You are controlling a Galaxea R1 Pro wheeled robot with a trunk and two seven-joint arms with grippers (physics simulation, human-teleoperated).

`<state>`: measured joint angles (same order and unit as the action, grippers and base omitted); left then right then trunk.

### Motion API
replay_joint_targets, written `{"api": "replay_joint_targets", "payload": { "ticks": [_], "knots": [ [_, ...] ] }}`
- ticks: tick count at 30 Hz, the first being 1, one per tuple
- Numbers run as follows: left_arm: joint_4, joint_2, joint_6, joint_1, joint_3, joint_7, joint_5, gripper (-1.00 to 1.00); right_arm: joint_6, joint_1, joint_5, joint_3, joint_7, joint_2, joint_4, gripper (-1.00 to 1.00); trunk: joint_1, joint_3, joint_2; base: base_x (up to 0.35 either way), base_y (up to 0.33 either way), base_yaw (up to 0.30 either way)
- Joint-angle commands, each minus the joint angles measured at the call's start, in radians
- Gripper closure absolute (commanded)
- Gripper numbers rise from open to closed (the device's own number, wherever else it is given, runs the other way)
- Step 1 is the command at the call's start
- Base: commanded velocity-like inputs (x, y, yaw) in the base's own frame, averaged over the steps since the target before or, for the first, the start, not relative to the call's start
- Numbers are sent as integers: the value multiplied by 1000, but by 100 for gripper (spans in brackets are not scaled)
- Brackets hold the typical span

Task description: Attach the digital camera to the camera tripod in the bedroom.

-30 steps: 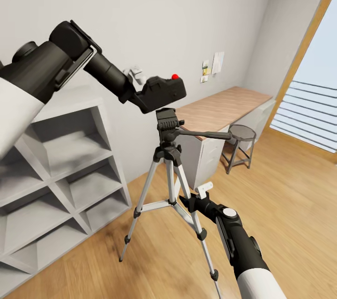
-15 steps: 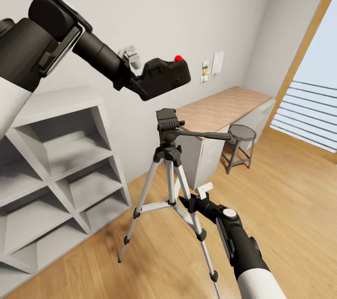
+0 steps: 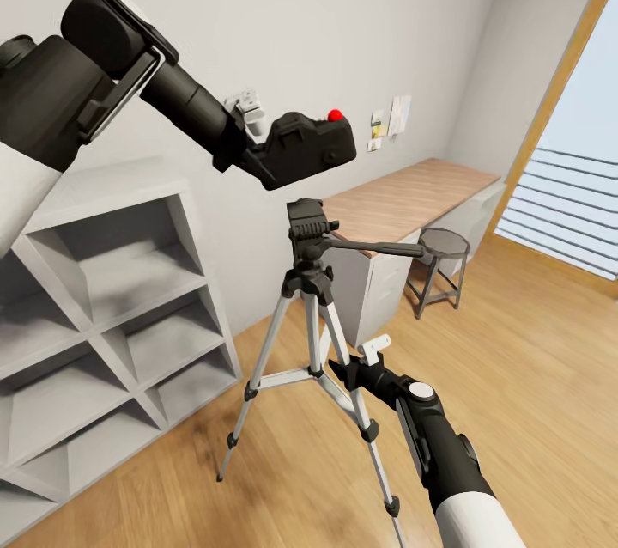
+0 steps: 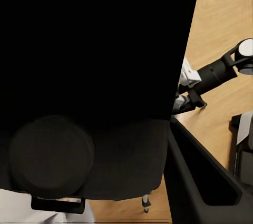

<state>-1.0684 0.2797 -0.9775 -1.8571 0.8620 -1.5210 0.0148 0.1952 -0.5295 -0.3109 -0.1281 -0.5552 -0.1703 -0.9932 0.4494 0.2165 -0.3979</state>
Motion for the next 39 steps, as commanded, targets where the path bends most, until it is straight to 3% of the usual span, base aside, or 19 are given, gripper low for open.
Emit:
{"api": "replay_joint_targets", "payload": {
  "ticks": [1, 11, 12, 39],
  "knots": [
    [0, 1, -7, -2, 9, -4, 0, 100, 4, -1, -12, -4, -8, -1, -1, 100, 1, 2, -2, 0, 0, 0],
    [-7, 4, -7, -2, 66, -1, -10, 100, 4, -1, -12, -4, -8, -1, -1, 100, 1, 2, -2, 0, 0, 0],
    [-16, 6, -7, -2, 86, -1, -10, 100, 5, -1, -73, -4, -8, -1, -1, 100, 1, 2, -2, 0, 0, 0],
    [-26, 6, -7, -3, 88, -1, -8, 100, 3, -1, -73, -4, -8, -2, -1, 100, 1, 2, -2, 0, 0, 0]
  ]
}}
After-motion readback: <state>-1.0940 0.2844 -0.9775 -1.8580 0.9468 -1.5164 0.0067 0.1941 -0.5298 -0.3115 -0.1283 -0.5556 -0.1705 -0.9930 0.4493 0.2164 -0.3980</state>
